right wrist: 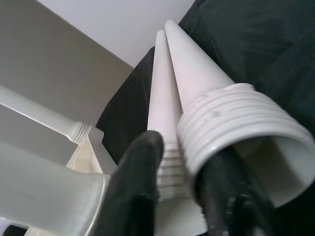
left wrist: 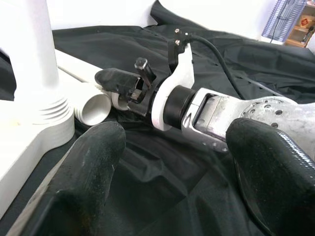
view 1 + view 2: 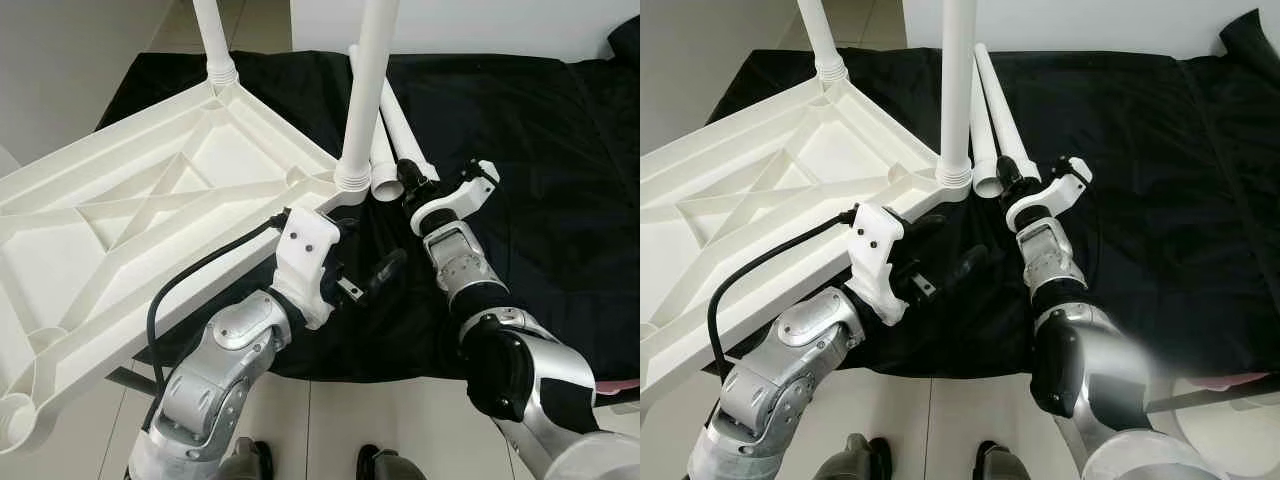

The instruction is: Building children table

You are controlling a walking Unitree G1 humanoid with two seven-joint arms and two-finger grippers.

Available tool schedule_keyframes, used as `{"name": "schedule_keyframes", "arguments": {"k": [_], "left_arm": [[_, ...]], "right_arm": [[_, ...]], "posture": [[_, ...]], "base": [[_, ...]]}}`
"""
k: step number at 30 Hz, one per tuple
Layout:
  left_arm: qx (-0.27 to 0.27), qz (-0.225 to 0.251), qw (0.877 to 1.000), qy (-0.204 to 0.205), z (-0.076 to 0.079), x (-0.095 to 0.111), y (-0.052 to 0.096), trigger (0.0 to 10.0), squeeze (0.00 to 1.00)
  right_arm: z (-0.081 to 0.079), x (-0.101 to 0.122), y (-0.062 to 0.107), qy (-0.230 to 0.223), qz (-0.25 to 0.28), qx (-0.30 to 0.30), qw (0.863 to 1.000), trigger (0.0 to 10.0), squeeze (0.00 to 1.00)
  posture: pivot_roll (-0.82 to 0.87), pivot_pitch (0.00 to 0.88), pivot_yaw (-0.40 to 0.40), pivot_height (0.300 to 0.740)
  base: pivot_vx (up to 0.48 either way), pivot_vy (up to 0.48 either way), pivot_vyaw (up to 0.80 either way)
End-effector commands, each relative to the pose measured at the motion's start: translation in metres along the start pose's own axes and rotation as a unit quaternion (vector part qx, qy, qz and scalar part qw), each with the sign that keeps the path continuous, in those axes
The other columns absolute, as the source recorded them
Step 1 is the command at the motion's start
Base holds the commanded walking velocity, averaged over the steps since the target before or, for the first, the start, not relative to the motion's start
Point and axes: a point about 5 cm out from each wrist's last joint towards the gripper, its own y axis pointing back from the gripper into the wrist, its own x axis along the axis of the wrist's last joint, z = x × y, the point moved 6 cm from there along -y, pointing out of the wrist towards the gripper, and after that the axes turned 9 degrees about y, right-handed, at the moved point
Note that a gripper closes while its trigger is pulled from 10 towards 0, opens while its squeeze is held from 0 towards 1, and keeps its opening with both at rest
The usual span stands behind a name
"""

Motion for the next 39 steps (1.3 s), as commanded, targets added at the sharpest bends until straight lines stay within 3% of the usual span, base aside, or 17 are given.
{"name": "schedule_keyframes", "arguments": {"k": [1, 6, 9, 14, 17, 18, 19, 24, 25, 32, 34, 35, 39], "left_arm": [[0.042, 0.001, 0.999, -0.004, -0.007, 0.001, 0.002, 10.0, 0.0], [0.044, 0.001, 0.999, -0.003, -0.009, 0.001, 0.003, 10.0, 0.0], [0.051, -0.002, 0.999, 0.0, -0.012, -0.001, 0.004, 10.0, 0.0], [0.053, -0.004, 0.999, 0.001, -0.014, -0.002, 0.006, 10.0, 0.0], [0.052, -0.003, 0.999, 0.009, -0.017, -0.002, 0.006, 10.0, 0.0], [0.053, -0.003, 0.999, 0.01, -0.018, -0.002, 0.006, 10.0, 0.0], [0.053, -0.002, 0.999, 0.01, -0.02, -0.001, 0.005, 10.0, 0.0], [0.056, -0.001, 0.998, 0.009, -0.026, 0.001, 0.004, 10.0, 0.0], [0.064, 0.004, 0.998, 0.014, -0.034, 0.004, 0.004, 10.0, 0.0], [0.072, 0.002, 0.997, 0.009, -0.047, 0.009, 0.008, 10.0, 0.0], [0.074, 0.0, 0.997, 0.007, -0.056, 0.013, 0.011, 10.0, 0.0], [0.074, 0.0, 0.997, 0.007, -0.056, 0.013, 0.011, 10.0, 0.0], [0.079, -0.002, 0.997, 0.019, -0.075, 0.024, 0.015, 10.0, 0.0]], "right_arm": [[-0.007, 0.003, -0.004, -0.006, 0.005, 0.012, 1.0, 0.0, 0.0], [-0.005, -0.001, -0.001, 0.012, 0.006, 0.013, 1.0, 0.0, 0.0], [-0.005, -0.004, 0.006, 0.078, 0.014, 0.025, 0.997, 0.0, 0.0], [-0.009, -0.002, 0.014, 0.126, 0.036, 0.045, 0.99, 0.0, 0.0], [-0.019, 0.01, 0.02, 0.168, 0.07, 0.065, 0.981, 0.0, 0.0], [-0.024, 0.013, 0.022, 0.179, 0.078, 0.073, 0.978, 1.2, 0.0], [-0.028, 0.016, 0.025, 0.2, 0.087, 0.077, 0.973, 10.0, 0.0], [-0.035, 0.022, 0.03, 0.236, 0.104, 0.079, 0.963, 10.0, 0.0], [-0.04, 0.031, 0.037, 0.289, 0.127, 0.072, 0.946, 10.0, 0.0], [-0.05, 0.046, 0.052, 0.328, 0.16, 0.068, 0.929, 10.0, 0.0], [-0.06, 0.054, 0.058, 0.369, 0.174, 0.071, 0.91, 10.0, 0.0], [-0.06, 0.054, 0.058, 0.369, 0.174, 0.071, 0.91, 10.0, 0.0], [-0.073, 0.067, 0.064, 0.432, 0.205, 0.066, 0.876, 10.0, 0.0]], "posture": [[0.13, 0.228, 0.044, 0.74], [0.13, 0.227, 0.04, 0.74], [0.13, 0.23, 0.041, 0.74], [0.12, 0.234, 0.045, 0.74], [0.1, 0.227, 0.045, 0.74], [0.1, 0.22, 0.045, 0.74], [0.09, 0.217, 0.046, 0.74], [0.08, 0.204, 0.046, 0.74], [0.08, 0.196, 0.044, 0.74], [0.06, 0.169, 0.057, 0.74], [0.04, 0.147, 0.076, 0.74], [0.04, 0.147, 0.076, 0.74], [0.03, 0.116, 0.084, 0.74]], "base": [[0.0, 0.0, 0.0], [0.0, 0.0, 0.0], [0.0, 0.0, 0.0], [0.0, 0.0, 0.0], [0.0, 0.0, 0.0], [0.0, 0.0, 0.0], [0.0, 0.0, 0.0], [0.0, 0.0, 0.0], [0.0, 0.0, 0.0], [0.0, 0.0, 0.0], [0.0, 0.0, 0.0], [0.0, 0.0, 0.0], [0.0, 0.0, 0.0]]}}
